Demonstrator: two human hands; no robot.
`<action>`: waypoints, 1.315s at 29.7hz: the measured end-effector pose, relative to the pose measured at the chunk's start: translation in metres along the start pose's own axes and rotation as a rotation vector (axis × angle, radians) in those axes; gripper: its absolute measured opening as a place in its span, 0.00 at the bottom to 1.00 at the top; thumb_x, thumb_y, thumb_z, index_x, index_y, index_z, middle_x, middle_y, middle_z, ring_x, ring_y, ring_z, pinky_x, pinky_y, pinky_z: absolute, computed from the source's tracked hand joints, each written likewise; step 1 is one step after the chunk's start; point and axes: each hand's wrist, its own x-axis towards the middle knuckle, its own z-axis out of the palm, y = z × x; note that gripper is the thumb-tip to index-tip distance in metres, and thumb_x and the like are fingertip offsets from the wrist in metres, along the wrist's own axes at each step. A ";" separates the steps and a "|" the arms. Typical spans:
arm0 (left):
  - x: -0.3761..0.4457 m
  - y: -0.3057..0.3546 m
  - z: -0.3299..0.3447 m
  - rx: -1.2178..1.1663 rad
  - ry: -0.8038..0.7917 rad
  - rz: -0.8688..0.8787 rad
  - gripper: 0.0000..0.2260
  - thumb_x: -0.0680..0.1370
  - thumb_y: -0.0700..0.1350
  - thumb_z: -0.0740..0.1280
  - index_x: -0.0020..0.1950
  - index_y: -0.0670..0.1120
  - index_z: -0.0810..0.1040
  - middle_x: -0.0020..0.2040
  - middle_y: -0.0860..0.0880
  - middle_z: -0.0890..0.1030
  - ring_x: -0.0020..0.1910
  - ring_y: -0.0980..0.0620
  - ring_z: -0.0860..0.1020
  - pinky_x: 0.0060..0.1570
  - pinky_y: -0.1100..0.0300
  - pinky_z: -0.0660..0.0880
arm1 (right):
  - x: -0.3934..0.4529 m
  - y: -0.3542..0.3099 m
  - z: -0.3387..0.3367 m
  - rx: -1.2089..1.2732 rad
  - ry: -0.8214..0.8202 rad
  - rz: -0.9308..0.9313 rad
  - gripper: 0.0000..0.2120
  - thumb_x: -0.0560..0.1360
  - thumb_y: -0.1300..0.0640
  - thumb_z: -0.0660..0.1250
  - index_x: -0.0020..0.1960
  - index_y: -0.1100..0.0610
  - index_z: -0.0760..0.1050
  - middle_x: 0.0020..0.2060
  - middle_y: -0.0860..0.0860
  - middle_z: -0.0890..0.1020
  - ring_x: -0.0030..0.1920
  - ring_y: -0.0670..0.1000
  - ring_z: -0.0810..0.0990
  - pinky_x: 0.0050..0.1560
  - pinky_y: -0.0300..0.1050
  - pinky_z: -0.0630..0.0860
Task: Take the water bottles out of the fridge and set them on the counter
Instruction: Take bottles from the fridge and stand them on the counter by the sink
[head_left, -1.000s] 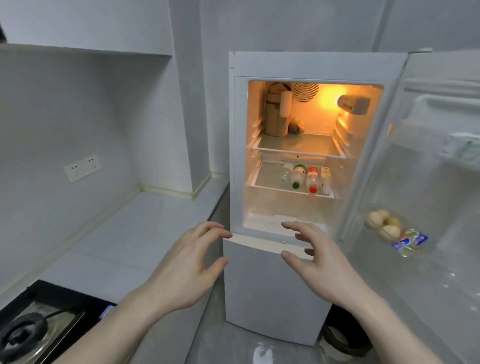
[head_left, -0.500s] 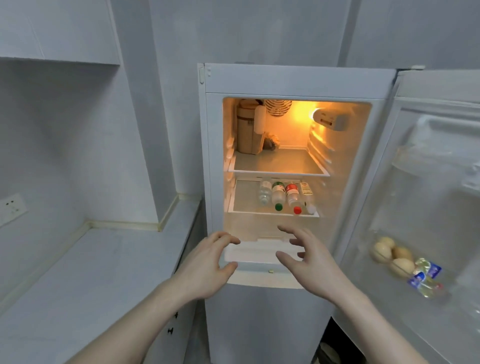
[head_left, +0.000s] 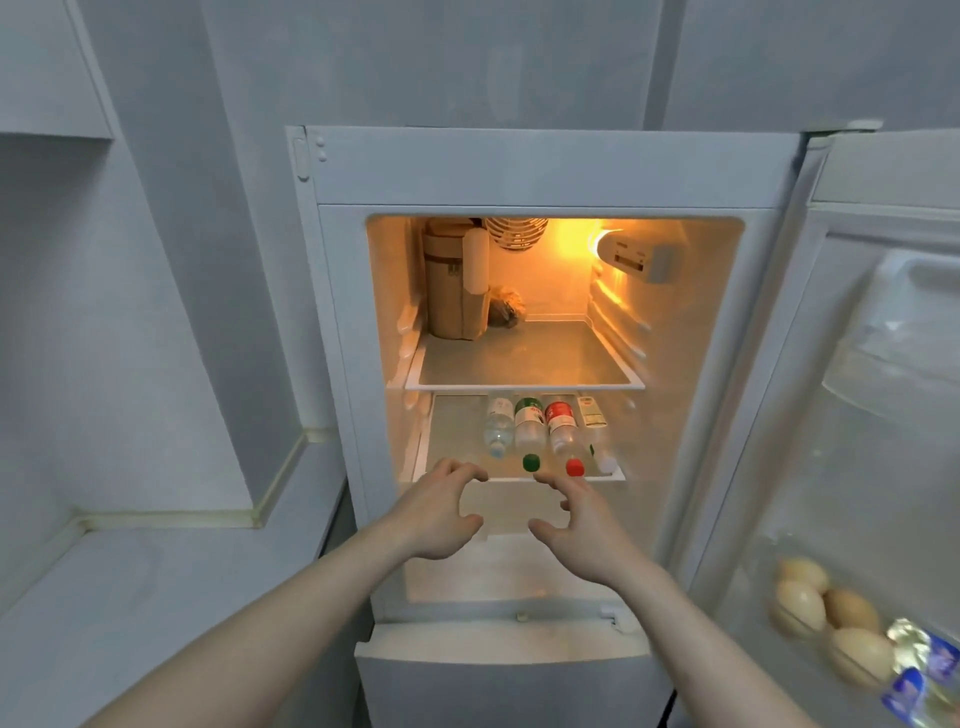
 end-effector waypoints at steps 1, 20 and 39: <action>0.016 -0.002 0.001 0.009 -0.019 -0.021 0.26 0.79 0.51 0.68 0.76 0.56 0.66 0.75 0.51 0.65 0.70 0.48 0.71 0.69 0.52 0.70 | 0.014 0.006 0.001 -0.011 -0.011 0.015 0.30 0.77 0.50 0.73 0.77 0.45 0.67 0.74 0.47 0.70 0.72 0.53 0.72 0.71 0.50 0.72; 0.198 -0.031 0.039 0.113 -0.152 -0.207 0.33 0.78 0.43 0.69 0.80 0.58 0.59 0.75 0.48 0.62 0.70 0.43 0.69 0.70 0.49 0.71 | 0.178 0.069 0.047 -0.155 -0.051 0.197 0.34 0.78 0.60 0.71 0.80 0.47 0.63 0.75 0.52 0.67 0.73 0.58 0.71 0.71 0.51 0.72; 0.217 -0.043 0.087 0.152 -0.047 -0.206 0.26 0.76 0.37 0.69 0.69 0.57 0.67 0.64 0.46 0.71 0.60 0.45 0.73 0.59 0.53 0.76 | 0.193 0.092 0.068 -0.295 -0.103 0.134 0.31 0.77 0.61 0.70 0.74 0.42 0.64 0.67 0.49 0.77 0.62 0.55 0.81 0.58 0.49 0.81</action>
